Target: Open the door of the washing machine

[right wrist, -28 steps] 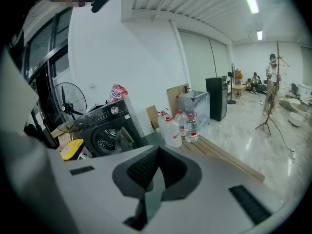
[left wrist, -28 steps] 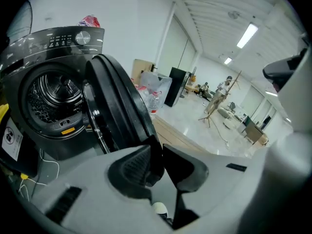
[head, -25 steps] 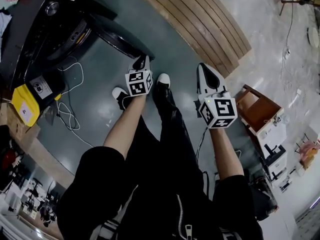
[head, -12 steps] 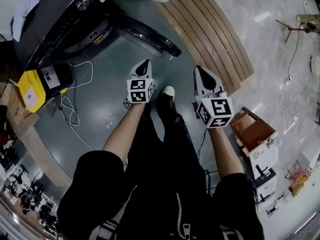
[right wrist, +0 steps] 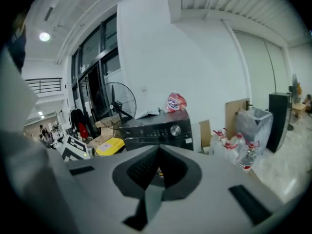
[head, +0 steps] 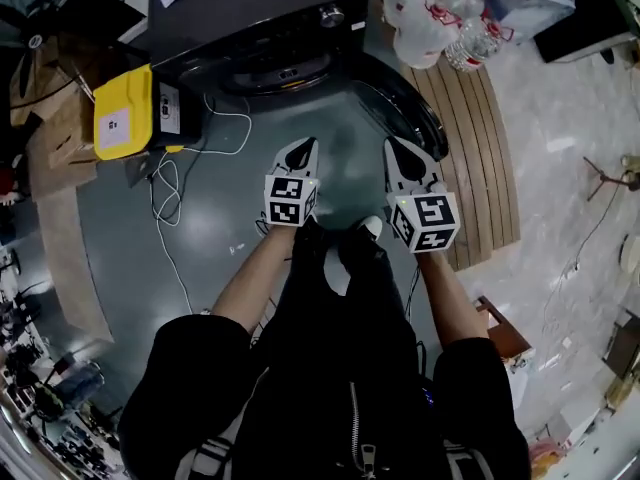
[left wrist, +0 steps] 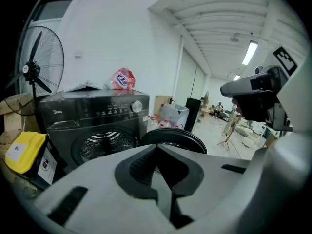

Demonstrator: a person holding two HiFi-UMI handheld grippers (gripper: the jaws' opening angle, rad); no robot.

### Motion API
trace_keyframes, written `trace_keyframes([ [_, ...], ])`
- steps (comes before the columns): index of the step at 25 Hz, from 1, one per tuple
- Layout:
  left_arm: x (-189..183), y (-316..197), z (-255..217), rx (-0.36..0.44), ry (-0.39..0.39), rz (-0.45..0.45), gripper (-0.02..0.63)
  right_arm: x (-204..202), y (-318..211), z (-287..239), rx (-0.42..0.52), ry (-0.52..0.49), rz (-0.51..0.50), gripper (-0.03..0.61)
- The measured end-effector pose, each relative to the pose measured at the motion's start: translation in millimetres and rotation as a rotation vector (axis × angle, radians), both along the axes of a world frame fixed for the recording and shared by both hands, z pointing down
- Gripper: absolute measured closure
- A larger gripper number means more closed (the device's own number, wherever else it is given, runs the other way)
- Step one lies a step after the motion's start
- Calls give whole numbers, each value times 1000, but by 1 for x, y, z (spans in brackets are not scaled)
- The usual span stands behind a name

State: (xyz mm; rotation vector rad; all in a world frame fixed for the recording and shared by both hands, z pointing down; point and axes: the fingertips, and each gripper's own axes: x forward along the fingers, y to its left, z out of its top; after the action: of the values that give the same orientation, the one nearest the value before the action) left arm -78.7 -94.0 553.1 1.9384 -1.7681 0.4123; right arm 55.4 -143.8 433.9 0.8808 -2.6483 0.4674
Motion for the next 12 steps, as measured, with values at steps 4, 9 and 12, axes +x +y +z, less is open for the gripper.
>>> trace_keyframes([
  [4, -56, 26, -43, 37, -28, -14, 612, -67, 15, -31, 55, -14, -78, 575],
  [9, -120, 48, -101, 115, -87, -41, 612, -135, 28, -68, 108, -48, -148, 576],
  [12, -151, 58, -132, 151, -81, -65, 612, -165, 35, -92, 152, -63, -178, 577],
])
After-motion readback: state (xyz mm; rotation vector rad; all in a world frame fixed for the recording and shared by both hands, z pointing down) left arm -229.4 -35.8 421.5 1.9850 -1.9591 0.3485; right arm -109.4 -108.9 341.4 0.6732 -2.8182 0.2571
